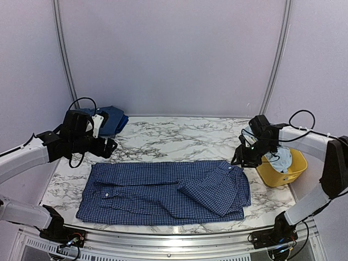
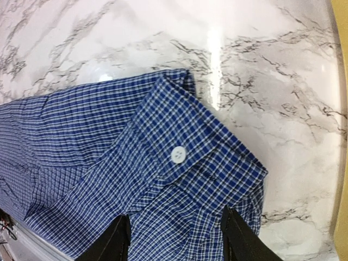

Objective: Fold and stack the mixed laundry pile
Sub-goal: Fold the 1/3-folded T-shirt at the center of the board.

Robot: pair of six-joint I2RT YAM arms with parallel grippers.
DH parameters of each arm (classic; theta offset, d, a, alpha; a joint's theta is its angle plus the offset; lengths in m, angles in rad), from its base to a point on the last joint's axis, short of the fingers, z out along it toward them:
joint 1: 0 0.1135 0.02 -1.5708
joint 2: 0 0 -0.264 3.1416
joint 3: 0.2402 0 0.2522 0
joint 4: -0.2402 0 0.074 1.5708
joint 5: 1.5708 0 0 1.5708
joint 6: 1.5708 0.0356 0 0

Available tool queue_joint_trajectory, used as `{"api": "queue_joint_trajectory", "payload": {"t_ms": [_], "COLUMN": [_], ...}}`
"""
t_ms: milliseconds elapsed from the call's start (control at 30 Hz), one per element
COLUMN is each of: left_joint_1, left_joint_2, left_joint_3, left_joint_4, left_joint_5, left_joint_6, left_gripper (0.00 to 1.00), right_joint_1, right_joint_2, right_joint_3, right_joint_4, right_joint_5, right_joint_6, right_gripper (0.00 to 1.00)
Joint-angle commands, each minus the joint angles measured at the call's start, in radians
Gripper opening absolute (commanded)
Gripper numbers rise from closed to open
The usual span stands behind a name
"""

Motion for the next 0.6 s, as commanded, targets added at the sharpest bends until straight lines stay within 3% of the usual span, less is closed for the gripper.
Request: {"api": "queue_joint_trajectory", "payload": {"t_ms": [0, 100, 433, 500, 567], "left_joint_1": [0.000, 0.000, 0.000, 0.000, 0.000], "left_joint_2": [0.016, 0.022, 0.054, 0.062, 0.070], "left_joint_3": [0.037, 0.036, 0.054, 0.061, 0.066], "left_joint_4": [0.017, 0.014, 0.013, 0.013, 0.014], "left_joint_5": [0.019, 0.018, 0.006, 0.004, 0.003], "left_joint_6": [0.020, 0.021, 0.051, 0.055, 0.057], "left_gripper": [0.99, 0.99, 0.99, 0.99, 0.99], "right_joint_1": [-0.007, -0.008, -0.033, -0.035, -0.036], "right_joint_2": [0.053, 0.084, 0.182, 0.184, 0.178], "right_joint_3": [0.068, 0.068, 0.044, 0.052, 0.071], "right_joint_4": [-0.022, -0.025, 0.022, 0.030, 0.032], "right_joint_5": [0.130, 0.158, 0.108, 0.085, 0.053], "right_joint_6": [-0.068, -0.087, -0.118, -0.120, -0.121], "right_gripper": [0.58, 0.62, 0.62, 0.55, 0.39]}}
